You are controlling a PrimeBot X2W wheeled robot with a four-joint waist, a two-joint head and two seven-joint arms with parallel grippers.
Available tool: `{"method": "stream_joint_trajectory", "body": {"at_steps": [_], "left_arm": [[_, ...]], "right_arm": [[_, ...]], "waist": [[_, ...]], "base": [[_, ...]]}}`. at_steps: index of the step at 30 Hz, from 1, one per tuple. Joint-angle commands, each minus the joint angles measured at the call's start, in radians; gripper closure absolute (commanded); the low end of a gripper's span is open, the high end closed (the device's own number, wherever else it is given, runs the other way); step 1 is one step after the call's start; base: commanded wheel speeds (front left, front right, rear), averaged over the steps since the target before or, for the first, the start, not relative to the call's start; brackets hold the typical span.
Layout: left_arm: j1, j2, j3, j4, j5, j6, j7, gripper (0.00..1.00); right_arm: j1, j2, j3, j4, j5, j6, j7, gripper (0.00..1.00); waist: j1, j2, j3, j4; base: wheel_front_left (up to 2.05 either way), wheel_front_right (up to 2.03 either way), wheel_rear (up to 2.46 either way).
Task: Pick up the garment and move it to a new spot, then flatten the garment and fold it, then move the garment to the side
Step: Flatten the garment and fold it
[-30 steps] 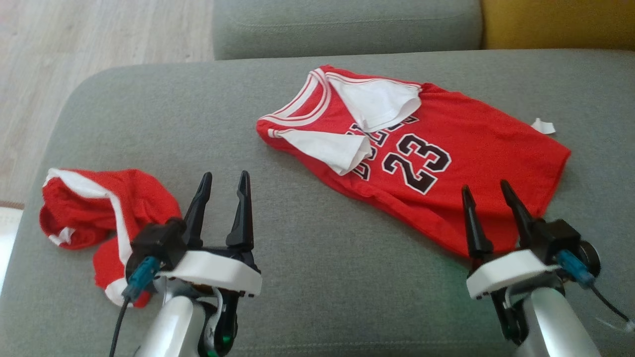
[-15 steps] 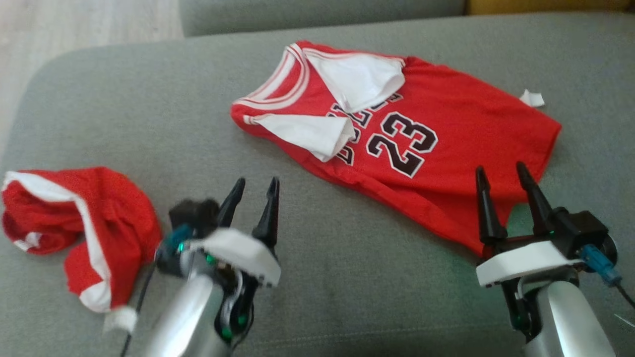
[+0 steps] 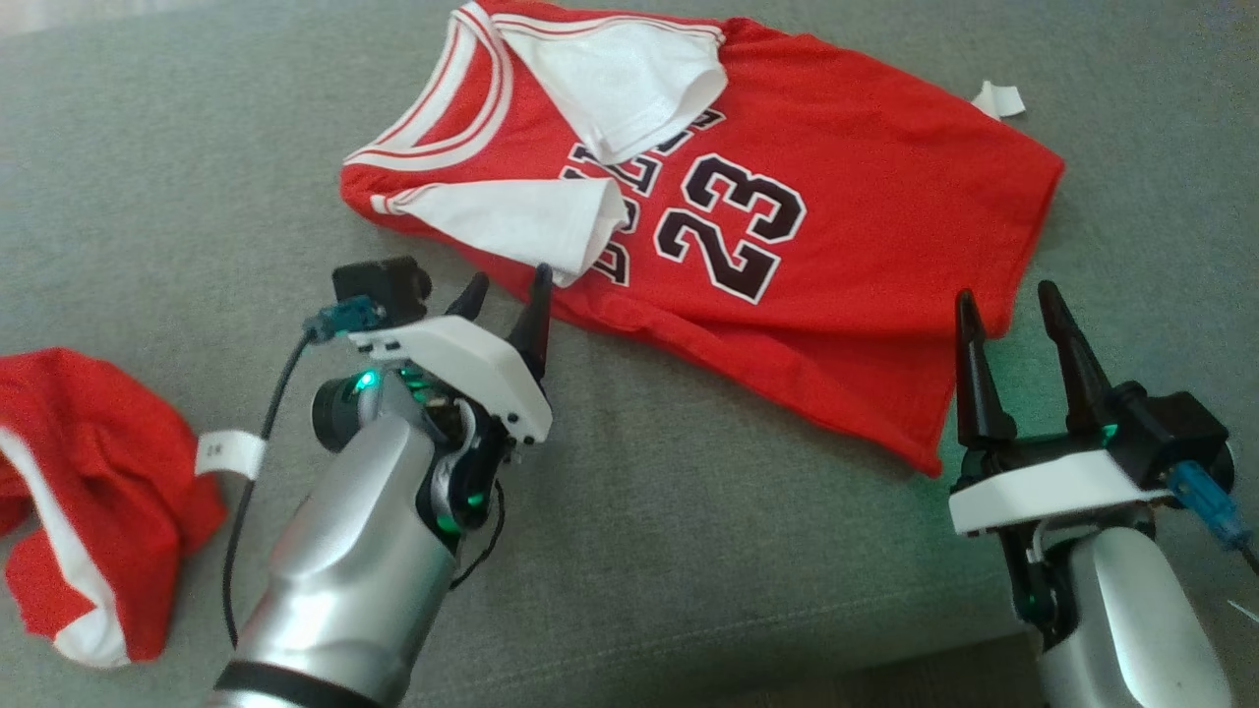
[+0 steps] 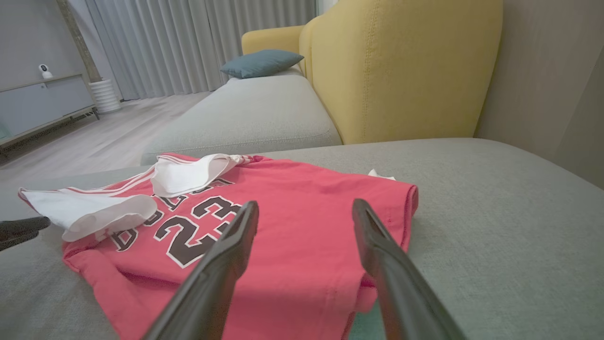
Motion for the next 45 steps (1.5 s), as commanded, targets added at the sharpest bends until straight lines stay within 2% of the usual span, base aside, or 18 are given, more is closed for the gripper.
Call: {"method": "stream_joint_trajectory", "body": {"at_steps": [1,12,13,14,15,16,22,28,36,45], "left_arm": [[-0.061,0.009,0.022,-0.015,-0.021,0.0,-0.004,0.0],[-0.127,0.009,-0.014,0.067,-0.093,-0.012,-0.049,0.0],[-0.13,0.009,-0.018,0.071,-0.098,-0.013,-0.055,0.19],[-0.133,0.009,-0.022,0.074,-0.102,-0.013,-0.062,0.69],[-0.137,0.009,-0.027,0.077,-0.103,-0.012,-0.069,0.97],[-0.139,0.009,-0.032,0.081,-0.104,-0.012,-0.076,1.0],[-0.135,0.009,-0.061,0.085,-0.118,-0.013,-0.109,1.0],[-0.108,0.02,-0.049,0.059,-0.131,-0.013,-0.134,1.0],[-0.025,0.099,-0.016,-0.079,-0.143,0.019,-0.144,1.0],[0.06,0.159,-0.034,-0.209,-0.128,0.061,-0.109,1.0]], "right_arm": [[-0.03,-0.001,0.025,-0.029,0.008,0.007,-0.014,0.0],[-0.042,-0.001,0.023,0.0,0.013,0.007,-0.031,0.0],[-0.042,-0.001,0.023,0.002,0.013,0.007,-0.032,0.0],[-0.043,-0.001,0.023,0.005,0.013,0.007,-0.033,0.0],[-0.043,-0.001,0.023,0.007,0.013,0.007,-0.033,0.0],[-0.043,-0.001,0.023,0.01,0.012,0.007,-0.034,0.0],[-0.036,0.0,0.016,0.035,-0.012,0.007,-0.029,0.0],[-0.012,0.0,0.02,0.058,-0.016,0.007,-0.013,0.0],[0.074,0.0,0.035,0.116,0.027,0.007,0.062,0.0],[0.066,0.0,0.032,0.238,0.148,0.007,0.112,0.0]], "waist": [[0.0,0.0,0.014,-0.017],[0.0,0.0,0.025,-0.043],[0.0,0.0,0.024,-0.043],[0.0,0.0,0.023,-0.043],[0.0,0.0,0.021,-0.043],[0.0,0.0,0.019,-0.043],[0.0,0.0,-0.013,-0.029],[0.0,0.0,-0.05,-0.012],[0.0,0.0,-0.087,0.03],[0.0,0.0,-0.084,0.057]], "base": [[0.0,0.0,0.0],[0.0,0.0,0.0],[0.0,0.0,0.0],[0.0,0.0,0.0],[0.0,0.0,0.0],[0.0,0.0,0.0],[0.0,0.0,0.0],[0.0,0.0,0.0],[0.0,0.0,0.0],[0.0,0.0,0.0]]}}
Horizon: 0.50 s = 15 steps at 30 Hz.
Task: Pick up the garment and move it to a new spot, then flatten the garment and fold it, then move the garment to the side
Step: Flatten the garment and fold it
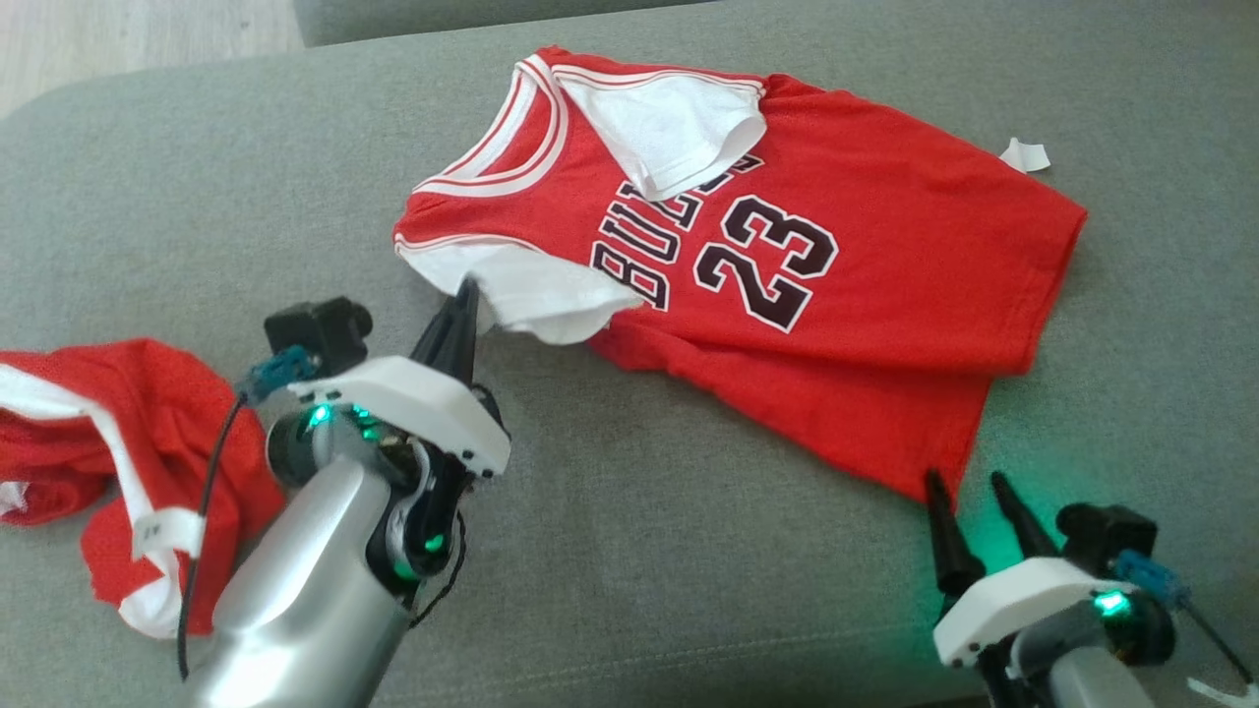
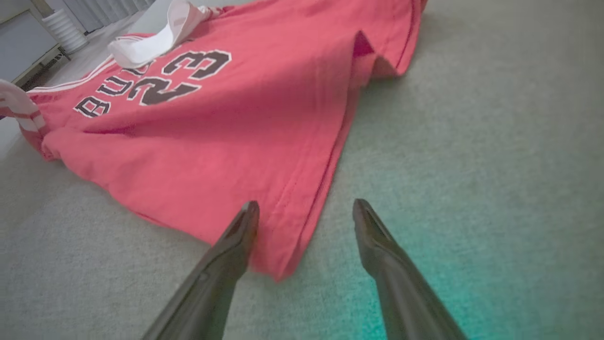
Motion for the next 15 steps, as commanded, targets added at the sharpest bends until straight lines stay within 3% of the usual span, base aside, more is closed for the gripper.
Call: {"method": "stream_joint_trajectory", "body": {"at_steps": [1,15], "left_arm": [[-0.016,0.035,0.033,-0.049,0.01,0.013,-0.001,1.0],[0.027,0.062,0.049,-0.118,0.004,0.052,-0.007,1.0]], "right_arm": [[-0.033,-0.003,0.042,-0.006,0.031,0.007,0.005,0.0],[-0.062,-0.003,0.131,0.091,0.116,0.007,0.044,0.0]], "waist": [[0.0,0.0,0.0,0.003],[0.0,0.0,-0.024,0.009]], "base": [[0.0,0.0,0.0],[0.0,0.0,0.0]]}}
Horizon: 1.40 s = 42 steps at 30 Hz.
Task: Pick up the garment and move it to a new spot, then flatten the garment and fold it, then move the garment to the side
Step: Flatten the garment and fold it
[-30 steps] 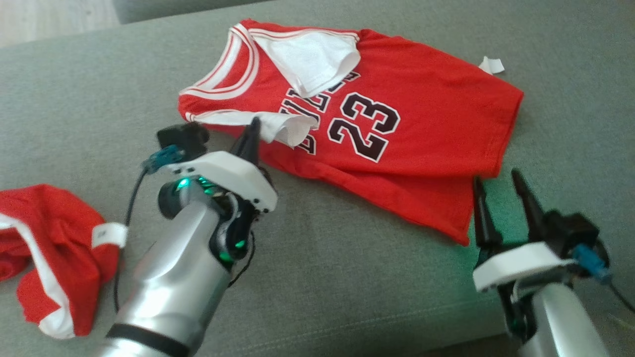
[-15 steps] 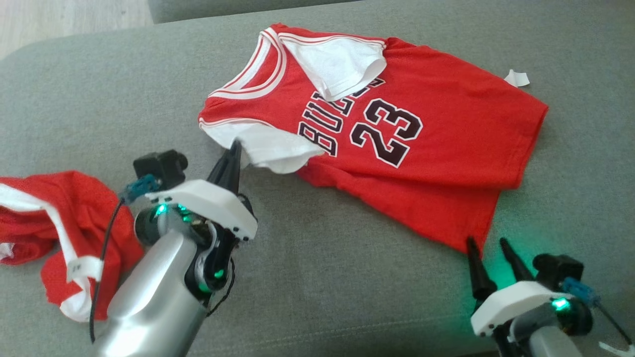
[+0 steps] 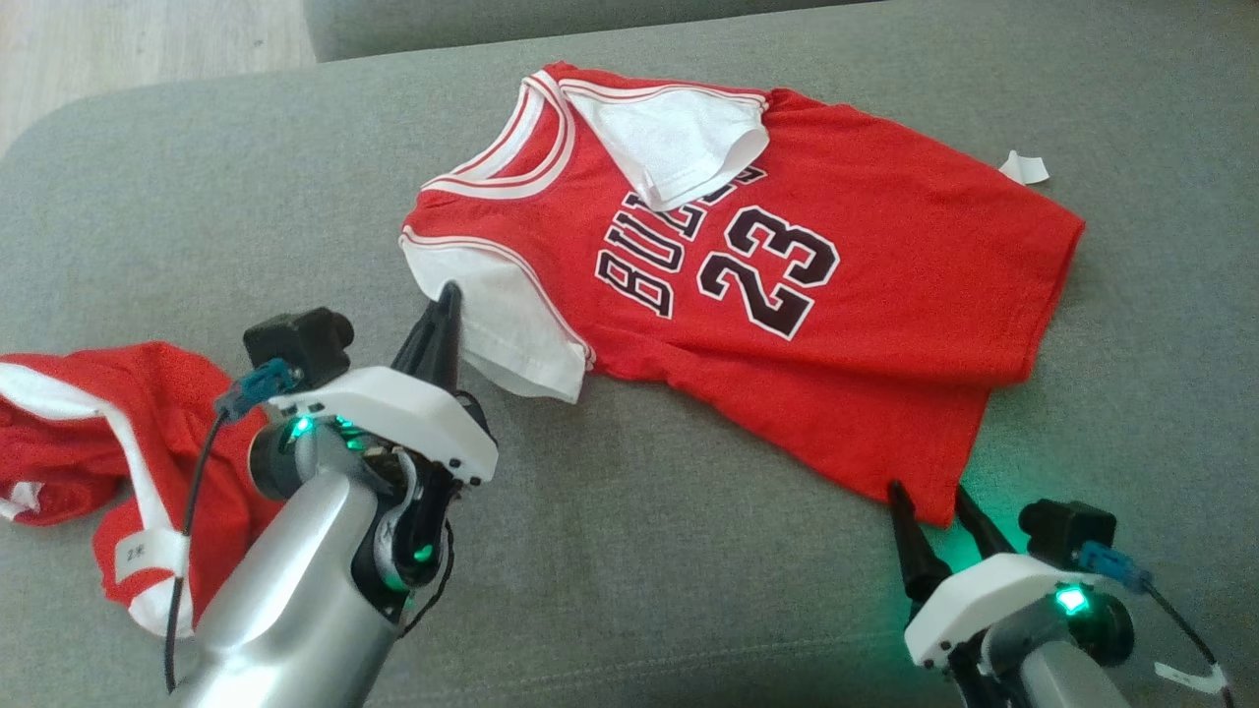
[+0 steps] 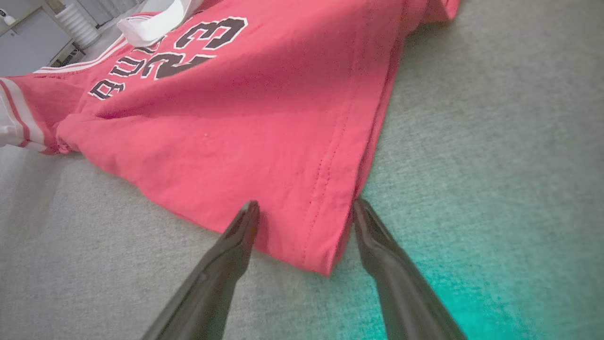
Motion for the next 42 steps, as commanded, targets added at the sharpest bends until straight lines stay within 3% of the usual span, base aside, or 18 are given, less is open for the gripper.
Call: {"method": "stream_joint_trajectory", "body": {"at_steps": [1,2,3,10,17,22,29,37,42], "left_arm": [[-0.018,0.027,0.044,-0.037,0.003,0.008,-0.009,1.0],[-0.019,0.028,0.045,-0.037,0.003,0.009,-0.011,1.0],[-0.019,0.029,0.048,-0.037,0.002,0.01,-0.013,1.0],[-0.019,0.03,0.062,-0.039,-0.006,0.01,-0.032,1.0],[-0.024,0.032,0.099,-0.097,-0.039,-0.013,-0.061,1.0],[-0.051,0.042,0.143,-0.176,-0.066,-0.015,-0.067,1.0],[-0.102,0.032,0.194,-0.32,-0.114,-0.005,-0.056,1.0],[-0.09,0.017,0.239,-0.557,-0.141,0.053,-0.056,1.0],[-0.077,0.032,0.248,-0.707,-0.118,0.126,-0.03,1.0]], "right_arm": [[-0.019,-0.002,0.049,-0.009,0.015,0.007,0.017,0.0],[-0.02,-0.002,0.06,-0.01,0.021,0.007,0.021,0.55],[-0.02,-0.002,0.069,-0.014,0.024,0.007,0.025,1.0],[-0.031,-0.002,0.09,-0.074,0.043,0.007,0.01,1.0],[-0.114,-0.002,0.023,-0.223,0.017,0.007,-0.008,1.0],[-0.213,-0.004,-0.04,-0.327,-0.034,0.007,0.043,1.0],[-0.334,-0.063,-0.08,-0.414,-0.076,0.007,0.116,1.0],[-0.325,-0.101,-0.121,-0.593,-0.054,0.007,0.196,1.0],[-0.234,-0.045,-0.225,-0.777,-0.039,0.007,0.276,1.0]], "waist": [[0.0,0.0,-0.002,0.003],[0.0,0.0,-0.003,0.005],[0.0,0.0,-0.005,0.006],[0.0,0.0,-0.023,0.014],[0.0,0.0,-0.068,0.017],[0.0,0.0,-0.106,0.021],[0.0,0.0,-0.159,0.037],[0.0,0.0,-0.209,0.051],[0.0,0.0,-0.222,0.064]], "base": [[0.0,0.0,0.0],[0.0,0.0,0.0],[0.0,0.0,0.0],[0.0,0.0,0.0],[0.0,0.0,0.0],[0.0,0.0,0.0],[0.0,0.0,0.0],[0.0,0.0,0.0],[0.0,0.0,0.0]]}}
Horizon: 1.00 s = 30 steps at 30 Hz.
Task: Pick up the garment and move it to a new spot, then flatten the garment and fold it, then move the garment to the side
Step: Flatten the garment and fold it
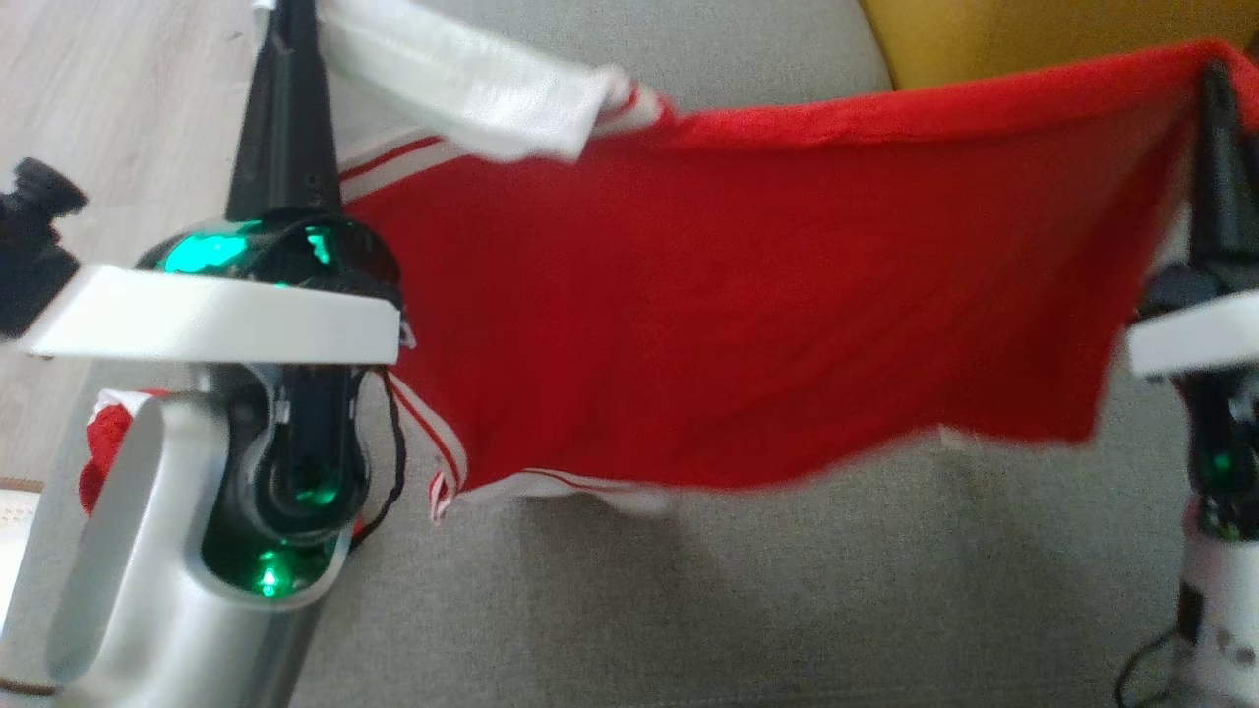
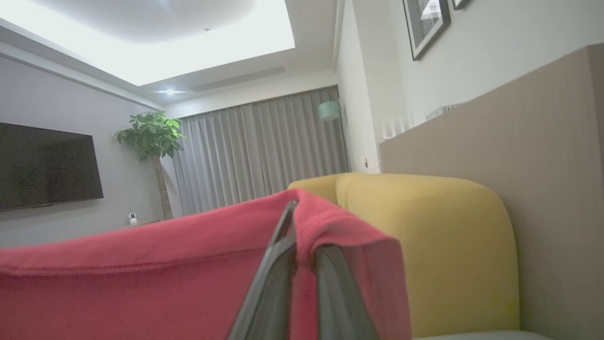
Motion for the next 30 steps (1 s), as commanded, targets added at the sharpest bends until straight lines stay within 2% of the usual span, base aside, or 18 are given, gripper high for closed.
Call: {"method": "stream_joint_trajectory", "body": {"at_steps": [1,5,11,15,19,20,24,27,30], "left_arm": [[-0.04,0.036,0.046,-0.046,0.023,0.022,0.014,1.0],[-0.079,0.054,0.047,-0.051,0.049,0.061,0.044,1.0],[-0.203,0.073,0.04,0.075,0.052,0.038,0.095,1.0],[-0.391,0.082,0.046,0.249,0.053,-0.016,0.122,1.0],[-0.621,0.089,0.052,0.474,0.07,-0.086,0.124,1.0],[-0.742,0.092,0.051,0.58,0.095,-0.12,0.103,1.0],[-0.959,0.074,0.071,0.748,0.118,-0.166,0.036,1.0],[-1.06,0.051,0.083,0.845,0.119,-0.193,-0.015,1.0],[-1.092,0.02,0.081,0.921,0.115,-0.225,-0.047,1.0]], "right_arm": [[0.003,0.022,-0.006,-0.072,0.007,0.007,0.031,1.0],[0.019,0.045,-0.027,-0.149,-0.003,0.007,0.082,1.0],[-0.094,0.052,-0.031,-0.09,-0.004,0.007,0.112,1.0],[-0.29,0.052,-0.007,0.069,-0.029,0.007,0.118,1.0],[-0.547,0.051,0.005,0.31,-0.053,0.007,0.076,1.0],[-0.682,0.046,0.008,0.432,-0.049,0.007,0.033,1.0],[-0.926,0.012,0.004,0.623,-0.06,0.007,-0.1,1.0],[-1.051,-0.014,0.007,0.736,-0.069,0.007,-0.198,1.0],[-1.115,-0.028,0.019,0.831,-0.057,0.007,-0.266,1.0]], "waist": [[0.0,0.0,0.001,0.004],[0.0,0.0,0.026,-0.004],[0.0,0.0,0.101,-0.019],[0.0,0.0,0.226,-0.032],[0.0,0.0,0.34,-0.044],[0.0,0.0,0.383,-0.044],[0.0,0.0,0.448,-0.027],[0.0,0.0,0.479,-0.006],[0.0,0.0,0.512,0.017]], "base": [[0.0,0.0,0.0],[0.0,0.0,0.0],[0.0,0.0,0.0],[0.0,0.0,0.0],[0.0,0.0,0.0],[0.0,0.0,0.0],[0.0,0.0,0.0],[0.0,0.0,0.0],[0.0,0.0,0.0]]}}
